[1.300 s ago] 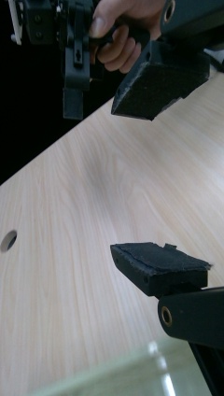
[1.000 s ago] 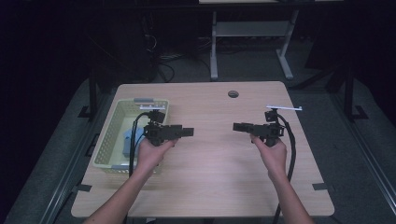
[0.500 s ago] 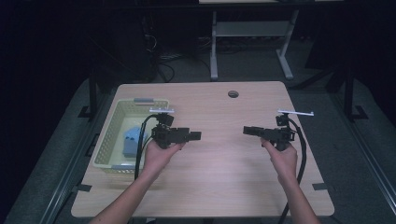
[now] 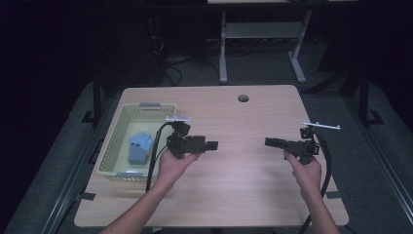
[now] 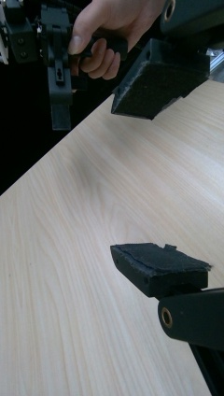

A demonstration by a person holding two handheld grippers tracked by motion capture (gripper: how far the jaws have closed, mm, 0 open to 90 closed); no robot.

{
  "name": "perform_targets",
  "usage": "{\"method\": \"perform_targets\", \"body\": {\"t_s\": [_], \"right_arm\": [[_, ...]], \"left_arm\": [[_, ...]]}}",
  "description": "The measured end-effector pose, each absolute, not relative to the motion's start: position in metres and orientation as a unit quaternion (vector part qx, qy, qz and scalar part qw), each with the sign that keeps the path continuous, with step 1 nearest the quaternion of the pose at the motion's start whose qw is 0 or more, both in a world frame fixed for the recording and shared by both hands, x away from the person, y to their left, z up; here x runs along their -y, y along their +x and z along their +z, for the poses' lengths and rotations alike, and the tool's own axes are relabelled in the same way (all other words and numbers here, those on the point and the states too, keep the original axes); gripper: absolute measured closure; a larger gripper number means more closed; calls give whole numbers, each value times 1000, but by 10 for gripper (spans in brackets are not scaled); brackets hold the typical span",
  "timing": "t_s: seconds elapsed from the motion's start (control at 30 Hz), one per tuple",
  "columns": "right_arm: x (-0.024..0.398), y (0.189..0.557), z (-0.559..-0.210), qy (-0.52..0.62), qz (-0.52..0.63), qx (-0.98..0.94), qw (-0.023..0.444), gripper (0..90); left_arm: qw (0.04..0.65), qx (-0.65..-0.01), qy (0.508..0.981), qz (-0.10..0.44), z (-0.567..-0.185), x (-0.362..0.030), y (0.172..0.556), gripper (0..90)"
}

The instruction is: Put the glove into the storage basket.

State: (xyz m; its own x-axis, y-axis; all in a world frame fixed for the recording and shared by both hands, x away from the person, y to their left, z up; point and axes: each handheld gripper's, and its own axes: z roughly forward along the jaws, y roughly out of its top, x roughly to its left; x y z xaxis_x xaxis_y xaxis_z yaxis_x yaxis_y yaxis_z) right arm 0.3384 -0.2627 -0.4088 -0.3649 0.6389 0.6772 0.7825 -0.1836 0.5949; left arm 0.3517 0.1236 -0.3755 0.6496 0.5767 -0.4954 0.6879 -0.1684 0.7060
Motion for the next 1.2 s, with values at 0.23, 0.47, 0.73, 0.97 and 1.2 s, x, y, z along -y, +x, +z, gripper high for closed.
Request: {"method": "perform_targets", "body": {"t_s": [0.23,0.47,0.73,0.97,1.2], "right_arm": [[277,329,-421,-566,-516,640,65,362],[285,322,-427,-568,-512,641,66,346],[296,312,-437,-574,-509,638,67,337],[306,304,-444,-578,-514,630,70,330],[316,297,-451,-585,-517,621,70,325]], "left_arm": [[499,-401,766,-62,-380,-116,343,266],[497,-390,771,-78,-388,-111,336,260],[500,-381,773,-83,-396,-108,330,229],[497,-376,778,-79,-404,-106,323,226],[490,-365,787,-82,-412,-98,315,226]]}}
